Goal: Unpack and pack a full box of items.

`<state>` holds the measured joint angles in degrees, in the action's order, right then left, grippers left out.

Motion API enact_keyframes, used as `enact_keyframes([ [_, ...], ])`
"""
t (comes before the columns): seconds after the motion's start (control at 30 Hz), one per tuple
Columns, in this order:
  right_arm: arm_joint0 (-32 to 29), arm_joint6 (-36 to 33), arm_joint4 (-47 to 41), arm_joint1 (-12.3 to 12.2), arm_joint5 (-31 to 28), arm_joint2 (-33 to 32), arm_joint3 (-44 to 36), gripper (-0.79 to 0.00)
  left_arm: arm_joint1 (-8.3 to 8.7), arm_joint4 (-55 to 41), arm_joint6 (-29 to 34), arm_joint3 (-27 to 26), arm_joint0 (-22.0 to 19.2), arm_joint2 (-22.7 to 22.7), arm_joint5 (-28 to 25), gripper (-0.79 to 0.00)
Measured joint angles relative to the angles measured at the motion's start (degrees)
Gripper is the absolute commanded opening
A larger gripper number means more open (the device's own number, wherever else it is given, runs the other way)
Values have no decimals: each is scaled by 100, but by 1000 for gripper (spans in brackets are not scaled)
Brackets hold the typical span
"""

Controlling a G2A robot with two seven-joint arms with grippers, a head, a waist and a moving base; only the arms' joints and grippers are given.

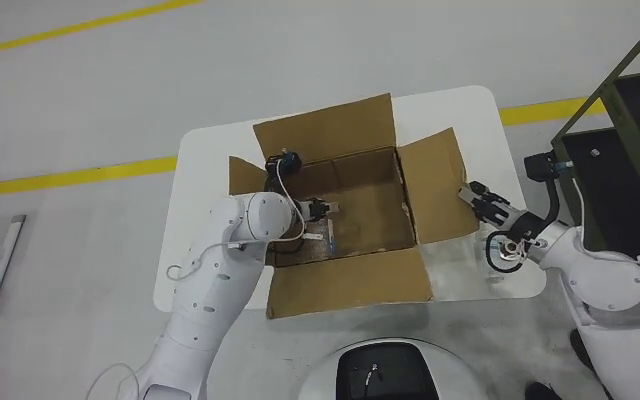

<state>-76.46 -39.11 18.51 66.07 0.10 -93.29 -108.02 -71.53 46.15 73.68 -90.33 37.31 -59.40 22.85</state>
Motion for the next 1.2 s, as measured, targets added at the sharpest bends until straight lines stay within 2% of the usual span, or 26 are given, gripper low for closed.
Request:
enact_keyframes([
  [0.2, 326, -41, 16, -31, -26, -15, 251, -785, 135, 160, 159, -772, 338, -514, -98, 0],
  [0.4, 395, 6, 1, -41, -17, 89, 392, -785, 238, 448, 104, -1146, 611, -1001, 12, 0],
  [0.7, 284, 108, 60, -56, 77, 200, 486, -785, 336, 734, -91, -1123, 837, -1555, 91, 0],
  [0.87, 235, 136, 89, -67, 117, 225, 497, -785, 363, 787, -160, -1104, 923, -1678, 66, 0],
  [0.9, 234, 134, 97, -70, 129, 230, 500, -736, 366, 791, -180, -1106, 943, -1690, 64, 0],
  [0.93, 234, 133, 102, -73, 137, 234, 499, -468, 367, 783, -202, -1114, 951, -1701, 66, 0],
  [0.97, 233, 130, 98, -75, 143, 238, 492, -108, 368, 775, -226, -1127, 955, -1710, 67, 0],
  [1.0, 233, 128, 82, -77, 151, 239, 472, 0, 369, 754, -263, -1159, 952, -1719, 57, 0],
  [1.2, 204, 384, 77, -97, 153, 45, 173, 0, 376, 912, -794, -1449, 981, -1721, -156, 0],
])
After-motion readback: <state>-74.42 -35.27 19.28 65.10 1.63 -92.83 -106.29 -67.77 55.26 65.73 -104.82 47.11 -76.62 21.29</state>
